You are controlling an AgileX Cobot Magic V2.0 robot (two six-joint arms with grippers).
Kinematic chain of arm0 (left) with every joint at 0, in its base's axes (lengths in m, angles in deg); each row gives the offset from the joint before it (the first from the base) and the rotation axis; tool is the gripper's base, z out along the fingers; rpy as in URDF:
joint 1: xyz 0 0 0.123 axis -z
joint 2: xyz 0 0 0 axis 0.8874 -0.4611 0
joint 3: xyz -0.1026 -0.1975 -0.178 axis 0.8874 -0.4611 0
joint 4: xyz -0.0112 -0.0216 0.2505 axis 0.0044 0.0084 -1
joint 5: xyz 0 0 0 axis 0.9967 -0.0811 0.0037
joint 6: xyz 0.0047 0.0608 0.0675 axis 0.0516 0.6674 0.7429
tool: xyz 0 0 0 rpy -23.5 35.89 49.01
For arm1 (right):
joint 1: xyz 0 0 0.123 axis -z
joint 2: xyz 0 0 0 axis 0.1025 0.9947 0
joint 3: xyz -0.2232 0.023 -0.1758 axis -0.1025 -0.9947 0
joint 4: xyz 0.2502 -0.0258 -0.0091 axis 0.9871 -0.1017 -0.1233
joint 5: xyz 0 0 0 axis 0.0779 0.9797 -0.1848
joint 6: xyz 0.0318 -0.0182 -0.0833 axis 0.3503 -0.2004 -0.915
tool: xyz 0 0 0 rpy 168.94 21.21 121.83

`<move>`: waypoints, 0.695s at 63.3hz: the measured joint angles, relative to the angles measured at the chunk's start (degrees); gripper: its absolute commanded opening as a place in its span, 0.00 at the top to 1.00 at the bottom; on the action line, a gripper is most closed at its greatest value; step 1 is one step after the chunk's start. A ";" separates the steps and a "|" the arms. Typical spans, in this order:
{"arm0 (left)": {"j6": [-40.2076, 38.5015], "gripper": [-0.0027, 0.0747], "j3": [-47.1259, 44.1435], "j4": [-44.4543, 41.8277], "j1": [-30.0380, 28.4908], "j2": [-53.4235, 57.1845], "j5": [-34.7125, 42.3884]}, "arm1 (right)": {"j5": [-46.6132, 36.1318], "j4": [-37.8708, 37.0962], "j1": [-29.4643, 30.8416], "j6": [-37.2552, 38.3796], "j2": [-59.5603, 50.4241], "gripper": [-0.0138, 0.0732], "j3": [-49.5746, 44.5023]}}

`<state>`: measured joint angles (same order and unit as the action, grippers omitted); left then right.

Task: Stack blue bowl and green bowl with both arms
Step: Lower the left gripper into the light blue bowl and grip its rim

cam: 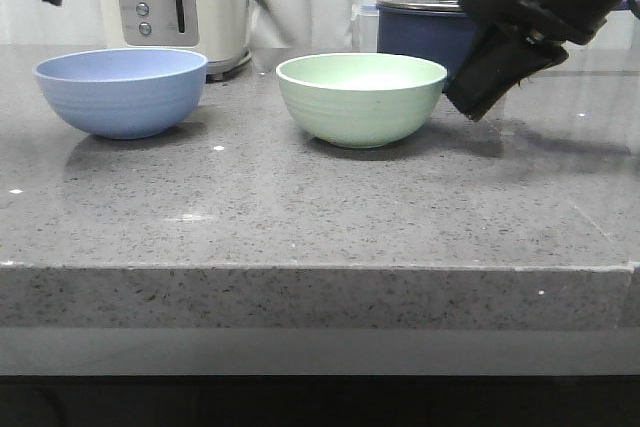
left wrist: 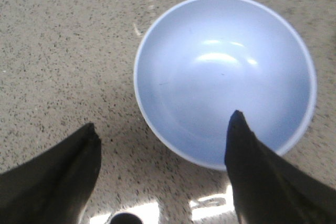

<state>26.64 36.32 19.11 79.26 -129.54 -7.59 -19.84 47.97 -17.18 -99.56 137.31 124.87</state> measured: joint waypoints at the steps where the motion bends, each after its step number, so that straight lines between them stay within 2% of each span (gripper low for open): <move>1: -0.14 0.33 0.42 -0.27 0.00 -0.57 -0.16 | 0.00 0.00 0.00 0.00 0.00 0.91 0.00; 17: -2.04 0.33 5.71 -1.08 -0.98 -8.93 -1.94 | 0.00 0.04 0.00 0.00 0.00 0.91 0.00; 27: -2.07 0.33 7.64 2.42 -4.14 -13.76 -1.63 | 0.00 0.04 0.00 0.00 0.00 0.91 0.00; 39: -2.07 0.33 7.82 5.57 -4.75 -16.60 -0.14 | 0.00 0.13 0.00 0.00 0.00 0.91 0.00; 44: -1.95 0.37 7.91 6.49 -4.75 -17.40 0.95 | 0.00 0.13 0.00 0.00 0.00 0.91 0.00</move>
<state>24.69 44.23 25.60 74.51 -146.93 -6.64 -19.84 48.10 -17.18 -99.56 137.31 124.87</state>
